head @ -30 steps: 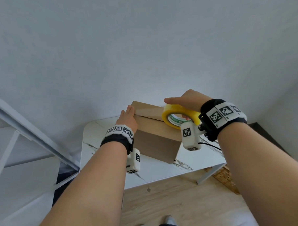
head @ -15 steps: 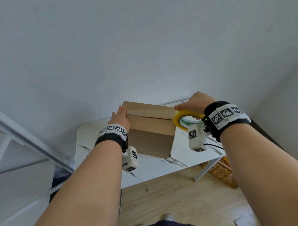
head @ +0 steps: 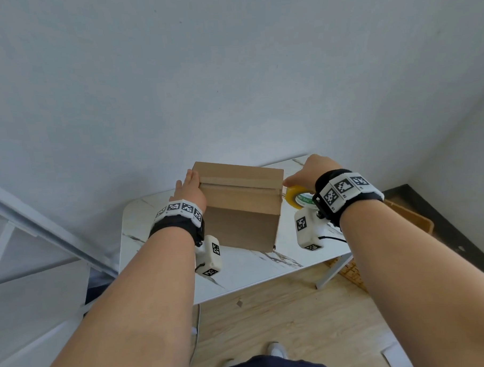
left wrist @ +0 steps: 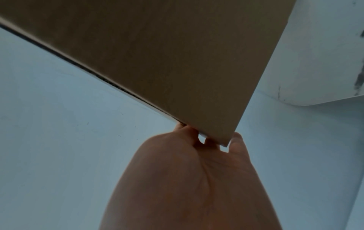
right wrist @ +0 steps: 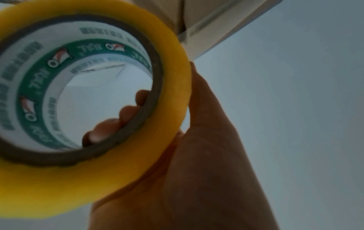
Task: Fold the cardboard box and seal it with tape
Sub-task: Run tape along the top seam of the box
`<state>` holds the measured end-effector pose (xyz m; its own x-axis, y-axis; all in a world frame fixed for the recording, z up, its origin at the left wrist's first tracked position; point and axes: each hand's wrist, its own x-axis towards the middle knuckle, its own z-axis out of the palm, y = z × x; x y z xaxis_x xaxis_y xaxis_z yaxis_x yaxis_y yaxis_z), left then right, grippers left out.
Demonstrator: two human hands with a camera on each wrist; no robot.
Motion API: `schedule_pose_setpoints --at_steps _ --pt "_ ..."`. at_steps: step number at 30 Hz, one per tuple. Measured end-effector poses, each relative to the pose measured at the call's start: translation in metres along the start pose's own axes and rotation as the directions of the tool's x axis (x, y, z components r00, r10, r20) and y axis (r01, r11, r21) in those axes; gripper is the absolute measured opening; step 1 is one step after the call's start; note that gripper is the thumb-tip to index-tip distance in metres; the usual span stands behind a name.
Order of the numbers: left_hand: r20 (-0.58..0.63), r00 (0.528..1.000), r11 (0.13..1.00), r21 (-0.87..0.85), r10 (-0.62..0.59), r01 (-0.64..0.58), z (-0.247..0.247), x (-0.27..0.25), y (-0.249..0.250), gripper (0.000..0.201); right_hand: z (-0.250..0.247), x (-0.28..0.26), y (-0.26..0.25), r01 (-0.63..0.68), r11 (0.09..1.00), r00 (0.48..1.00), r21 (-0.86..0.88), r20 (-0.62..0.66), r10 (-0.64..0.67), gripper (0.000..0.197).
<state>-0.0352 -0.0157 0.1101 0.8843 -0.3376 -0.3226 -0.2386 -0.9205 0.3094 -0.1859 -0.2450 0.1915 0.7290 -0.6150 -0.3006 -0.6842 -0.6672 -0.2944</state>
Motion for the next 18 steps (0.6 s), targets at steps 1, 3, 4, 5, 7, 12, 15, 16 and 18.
schedule_pose_setpoints --at_steps 1,3,4,5,7,12,15,16,18 --pt "-0.004 1.0 1.0 0.0 0.004 -0.004 0.0 0.001 0.0 0.084 0.003 0.001 0.002 -0.006 1.0 1.0 -0.003 0.001 0.006 0.039" --pt "-0.008 1.0 1.0 -0.006 -0.007 0.007 0.0 0.002 0.001 0.084 0.011 0.005 0.004 -0.015 1.0 1.0 -0.007 0.001 0.015 0.045" --pt "-0.009 1.0 1.0 -0.008 -0.014 0.014 0.001 0.001 0.001 0.084 0.014 0.006 0.005 -0.017 1.0 1.0 -0.008 -0.002 0.017 0.046" --pt "-0.009 1.0 1.0 -0.011 -0.017 0.017 0.001 0.001 0.001 0.084 0.015 0.008 0.006 -0.018 1.0 1.0 -0.006 -0.007 0.018 0.047" --pt "-0.016 1.0 1.0 -0.011 -0.019 0.019 0.002 0.001 0.002 0.084 0.016 0.01 0.006 -0.019 1.0 1.0 -0.001 -0.017 0.019 0.045" --pt "-0.027 1.0 1.0 -0.009 -0.01 0.01 0.003 0.001 0.003 0.083 0.015 0.015 0.008 -0.015 1.0 1.0 0.006 -0.022 0.015 0.043" --pt "-0.036 0.999 1.0 -0.02 -0.008 0.007 0.003 -0.001 0.003 0.082 0.019 0.015 0.008 -0.028 1.0 1.0 0.011 -0.004 0.028 0.043" --pt "-0.041 0.999 1.0 -0.022 -0.009 0.008 0.003 -0.002 0.004 0.082 0.02 0.015 0.009 -0.028 1.0 1.0 0.014 0.007 0.027 0.042" --pt "-0.058 0.998 1.0 -0.019 -0.014 0.013 0.003 -0.006 0.006 0.082 0.022 0.016 0.008 -0.025 1.0 1.0 0.018 0.018 0.025 0.04"
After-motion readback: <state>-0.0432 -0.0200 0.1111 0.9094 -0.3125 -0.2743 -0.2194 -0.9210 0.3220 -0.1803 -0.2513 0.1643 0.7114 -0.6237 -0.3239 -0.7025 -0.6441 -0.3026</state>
